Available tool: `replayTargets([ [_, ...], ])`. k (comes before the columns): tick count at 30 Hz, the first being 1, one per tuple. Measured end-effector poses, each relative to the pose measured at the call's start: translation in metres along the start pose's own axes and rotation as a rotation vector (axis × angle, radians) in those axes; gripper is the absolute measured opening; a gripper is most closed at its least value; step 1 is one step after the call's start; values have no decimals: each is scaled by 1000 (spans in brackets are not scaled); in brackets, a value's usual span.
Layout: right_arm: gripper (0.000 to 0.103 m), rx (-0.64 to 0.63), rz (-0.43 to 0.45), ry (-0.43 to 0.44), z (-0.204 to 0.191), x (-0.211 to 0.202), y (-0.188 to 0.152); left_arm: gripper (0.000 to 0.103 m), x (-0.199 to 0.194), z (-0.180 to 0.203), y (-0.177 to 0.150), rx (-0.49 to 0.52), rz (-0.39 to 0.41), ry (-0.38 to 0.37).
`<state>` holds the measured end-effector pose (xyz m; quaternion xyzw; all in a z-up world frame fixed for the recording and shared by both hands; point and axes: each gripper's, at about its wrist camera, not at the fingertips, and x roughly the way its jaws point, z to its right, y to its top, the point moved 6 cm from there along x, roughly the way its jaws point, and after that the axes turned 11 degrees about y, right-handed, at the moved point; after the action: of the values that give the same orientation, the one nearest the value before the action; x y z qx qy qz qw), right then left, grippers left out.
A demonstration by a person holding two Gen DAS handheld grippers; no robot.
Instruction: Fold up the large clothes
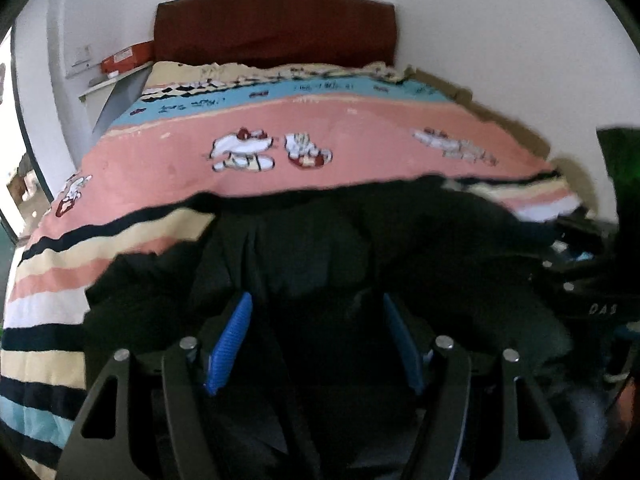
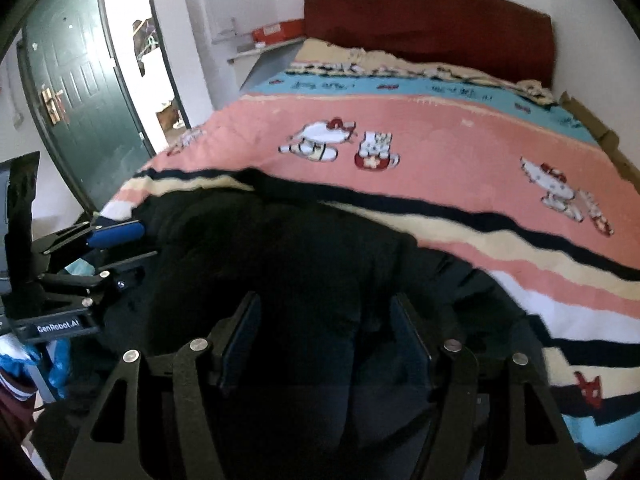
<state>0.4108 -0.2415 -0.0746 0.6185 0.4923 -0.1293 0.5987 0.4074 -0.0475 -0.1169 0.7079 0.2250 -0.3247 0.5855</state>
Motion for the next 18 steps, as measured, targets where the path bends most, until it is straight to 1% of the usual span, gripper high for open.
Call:
replayTargets([
  [2, 66, -1, -50, -13, 1, 18, -17, 66, 6, 8, -13, 49, 12, 34],
  [4, 66, -1, -70, -28, 3, 30, -29, 66, 10, 12, -22, 44, 37, 50],
  [7, 66, 16, -67, -32, 6, 31, -36, 66, 14, 9, -23, 31, 23, 46],
  [9, 66, 22, -82, -39, 6, 30, -36, 66, 12, 9, -22, 45, -10, 50],
  [11, 66, 21, -92, -43, 1, 22, -36, 66, 2, 8, -21, 50, -32, 44],
  [12, 66, 20, -90, -38, -4, 14, -37, 66, -10, 6, -20, 34, -35, 19],
  [15, 66, 18, -69, -4, -17, -8, -46, 66, -40, 1, -23, -24, -22, -32],
  [18, 66, 4, -64, 10, -31, -27, -57, 66, -69, 5, -30, -39, -8, -65],
])
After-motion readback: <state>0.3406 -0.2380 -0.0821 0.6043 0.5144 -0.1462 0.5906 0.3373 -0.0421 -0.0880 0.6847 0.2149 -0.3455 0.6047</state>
